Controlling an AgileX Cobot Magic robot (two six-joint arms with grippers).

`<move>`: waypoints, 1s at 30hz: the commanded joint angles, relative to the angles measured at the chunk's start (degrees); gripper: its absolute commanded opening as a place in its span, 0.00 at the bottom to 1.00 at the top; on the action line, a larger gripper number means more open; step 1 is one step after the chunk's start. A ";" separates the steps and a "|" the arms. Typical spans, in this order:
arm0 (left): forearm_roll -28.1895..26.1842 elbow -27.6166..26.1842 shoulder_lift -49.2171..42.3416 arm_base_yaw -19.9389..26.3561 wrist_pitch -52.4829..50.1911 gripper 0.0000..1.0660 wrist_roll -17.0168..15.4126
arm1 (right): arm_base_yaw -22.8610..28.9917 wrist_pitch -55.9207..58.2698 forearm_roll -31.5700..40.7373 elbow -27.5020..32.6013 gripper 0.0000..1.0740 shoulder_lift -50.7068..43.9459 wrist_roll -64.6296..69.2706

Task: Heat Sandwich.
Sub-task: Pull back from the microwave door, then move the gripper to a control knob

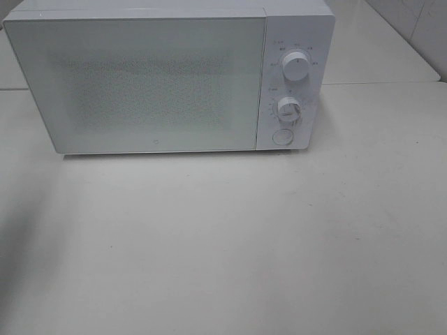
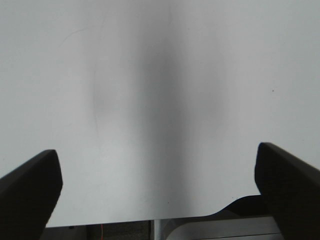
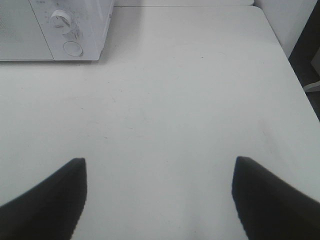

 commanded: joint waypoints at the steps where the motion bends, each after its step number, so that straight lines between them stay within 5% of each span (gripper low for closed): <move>1: 1.15 2.12 -4.07 0.92 1.38 0.97 -1.43 | -0.46 -0.57 -0.06 0.06 0.71 -1.55 -0.11; 15: 2.64 14.55 -29.56 0.92 1.32 0.97 -1.26 | -0.46 -0.57 -0.06 0.06 0.71 -1.55 -0.11; 30: 2.23 21.89 -55.69 0.92 -1.15 0.97 -1.26 | -0.46 -0.57 -0.06 0.06 0.71 -1.55 -0.11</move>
